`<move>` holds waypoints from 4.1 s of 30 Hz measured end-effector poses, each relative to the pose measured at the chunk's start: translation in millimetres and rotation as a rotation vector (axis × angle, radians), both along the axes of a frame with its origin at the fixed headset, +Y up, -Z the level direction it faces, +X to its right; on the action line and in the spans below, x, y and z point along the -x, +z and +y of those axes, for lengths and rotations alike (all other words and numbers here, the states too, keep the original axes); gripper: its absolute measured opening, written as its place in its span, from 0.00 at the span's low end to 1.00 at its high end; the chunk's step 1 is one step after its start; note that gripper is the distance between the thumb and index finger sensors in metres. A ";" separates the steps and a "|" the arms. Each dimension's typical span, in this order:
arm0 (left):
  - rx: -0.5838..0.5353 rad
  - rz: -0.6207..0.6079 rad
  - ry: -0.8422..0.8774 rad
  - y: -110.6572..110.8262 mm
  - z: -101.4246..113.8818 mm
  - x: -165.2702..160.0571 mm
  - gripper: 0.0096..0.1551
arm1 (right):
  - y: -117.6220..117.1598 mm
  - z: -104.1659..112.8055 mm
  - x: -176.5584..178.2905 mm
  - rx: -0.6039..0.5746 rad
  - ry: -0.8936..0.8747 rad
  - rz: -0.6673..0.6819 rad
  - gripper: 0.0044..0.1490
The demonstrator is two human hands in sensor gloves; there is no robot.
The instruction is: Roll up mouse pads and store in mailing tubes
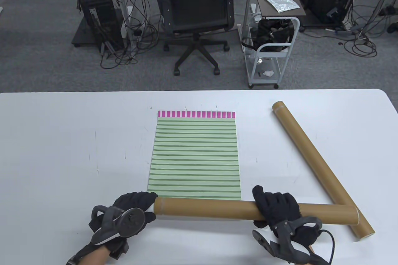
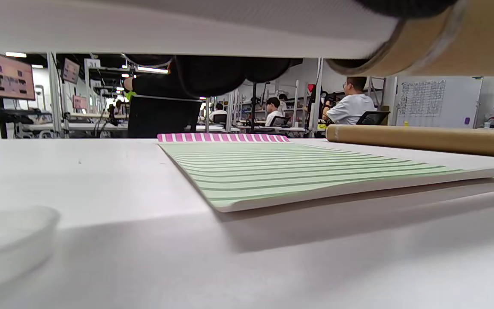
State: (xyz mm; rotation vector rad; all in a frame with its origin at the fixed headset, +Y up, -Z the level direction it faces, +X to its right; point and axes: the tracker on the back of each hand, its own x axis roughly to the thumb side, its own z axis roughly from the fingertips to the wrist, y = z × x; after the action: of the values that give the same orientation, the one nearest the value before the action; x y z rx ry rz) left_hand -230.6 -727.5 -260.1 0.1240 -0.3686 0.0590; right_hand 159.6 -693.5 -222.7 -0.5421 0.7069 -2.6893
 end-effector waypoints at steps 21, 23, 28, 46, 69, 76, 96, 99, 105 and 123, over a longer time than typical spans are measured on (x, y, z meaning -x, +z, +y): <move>0.511 -0.204 1.221 -17.8 1.4 41.2 0.42 | 7.5 4.0 18.8 0.049 -0.129 -0.007 0.51; 0.696 -0.364 1.254 -16.5 -7.9 15.6 0.45 | 8.0 3.6 25.4 0.065 -0.165 0.039 0.51; 0.652 -0.309 1.183 -15.4 -13.8 16.9 0.47 | 9.2 1.0 20.0 0.047 -0.145 0.022 0.51; 0.309 0.285 -0.119 -37.3 -28.8 80.8 0.47 | -4.3 -3.9 -1.6 0.036 -0.086 -0.083 0.51; 0.543 0.084 0.964 -37.5 -26.1 73.6 0.23 | -3.6 -3.4 1.0 0.093 -0.147 -0.041 0.52; 0.726 -0.120 1.179 -35.7 -30.5 53.5 0.24 | 0.1 -2.1 7.8 0.110 -0.195 0.013 0.52; 0.744 -0.116 1.101 -35.8 -35.8 48.2 0.31 | -0.9 -3.9 6.7 0.121 -0.192 0.019 0.52; 0.680 -0.025 0.998 -36.6 -38.7 57.4 0.37 | -5.0 -4.3 3.2 0.128 -0.194 -0.028 0.52; 0.478 0.090 0.555 -35.1 -35.5 59.5 0.42 | -29.6 -14.9 -12.7 0.295 -0.283 -0.267 0.52; 0.032 0.179 -0.124 -25.6 -11.7 45.6 0.38 | -132.0 -46.7 -85.3 0.574 -0.451 -0.988 0.52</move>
State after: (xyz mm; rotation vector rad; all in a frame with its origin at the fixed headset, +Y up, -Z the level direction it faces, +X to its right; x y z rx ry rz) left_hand -276.2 -739.2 -285.7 0.0734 -0.1962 -0.0685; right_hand 244.8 -740.2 -354.7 0.9203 -0.2604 -3.0126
